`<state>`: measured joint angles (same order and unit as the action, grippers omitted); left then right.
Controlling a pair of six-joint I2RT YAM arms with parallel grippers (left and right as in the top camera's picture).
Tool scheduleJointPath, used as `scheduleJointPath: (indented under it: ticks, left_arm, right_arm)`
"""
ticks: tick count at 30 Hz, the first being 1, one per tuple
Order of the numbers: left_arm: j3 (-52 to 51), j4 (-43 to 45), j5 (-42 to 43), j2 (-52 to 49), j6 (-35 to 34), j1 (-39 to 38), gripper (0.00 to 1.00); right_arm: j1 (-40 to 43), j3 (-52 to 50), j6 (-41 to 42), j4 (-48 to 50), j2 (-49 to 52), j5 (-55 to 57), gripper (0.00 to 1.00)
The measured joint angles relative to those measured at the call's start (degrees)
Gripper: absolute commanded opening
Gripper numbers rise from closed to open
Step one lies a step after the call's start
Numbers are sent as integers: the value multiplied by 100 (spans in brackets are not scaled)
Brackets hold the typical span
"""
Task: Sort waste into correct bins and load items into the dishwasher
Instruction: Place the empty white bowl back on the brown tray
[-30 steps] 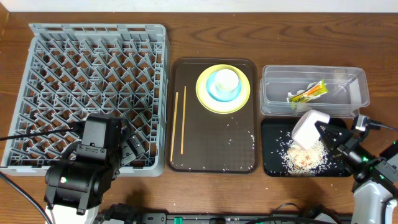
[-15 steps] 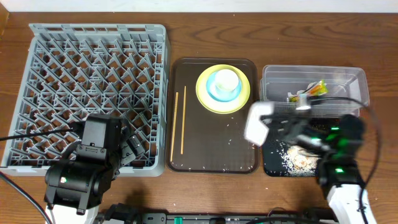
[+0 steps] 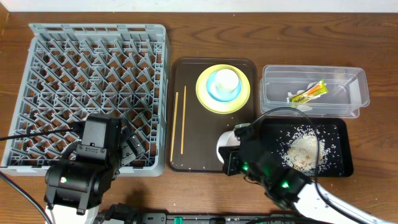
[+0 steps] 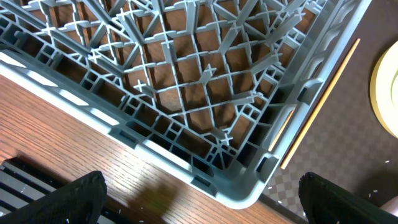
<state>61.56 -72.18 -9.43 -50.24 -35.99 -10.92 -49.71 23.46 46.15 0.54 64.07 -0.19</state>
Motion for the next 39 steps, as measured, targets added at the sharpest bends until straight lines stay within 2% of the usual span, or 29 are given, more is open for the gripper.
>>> scheduleJointPath:
  ticks: [3,5,7,8,12,16,22,26,29,30,31,32,36,39]
  left_arm:
    - [0,-2,2,0,0,0,100]
    - [0,0,2,0,0,0,100]
    - [0,-2,2,0,0,0,100]
    - [0,0,2,0,0,0,100]
    - [2,-2,2,0,0,0,100]
    - [0,0,0,0,0,0,100]
    - [0,0,-2,0,0,0,100]
    - [0,0,2,0,0,0,100]
    - [0,-2,2,0,0,0,100]
    - [0,-2,2,0,0,0,100]
    - [0,-2,0,0,0,0,100]
    - [0,-2,2,0,0,0,100]
    - [0,0,2,0,0,0,100]
    - [0,-2,2,0,0,0,100]
  right_arm:
    - [-83,20,-177,238,396,487,5]
    - [-85,66,-308,337,586,660,19]
    - [-85,98,-378,334,748,702,25]
    - [-85,98,-404,306,811,715,36]
    - [-85,227,-608,85,852,616,48]
    - [-83,861,-778,-970,835,509,52]
    - [151,2361,-1279,-3442,616,748,64]
    - [748,3132,-1462,-4909,317,1178,65]
    - [1447,3442,-1526,-5587,28,1375,66]
    - [1753,3497,-1541,-5737,-98,1423,79]
    - [2074,3523,-1545,-5877,-232,1469,96]
    - [2371,3530,-1554,-6019,-361,1517,99]
    - [3506,3534,-1585,-6564,-813,1598,99]
    - [4002,3536,-1585,-6706,-994,1626,99]
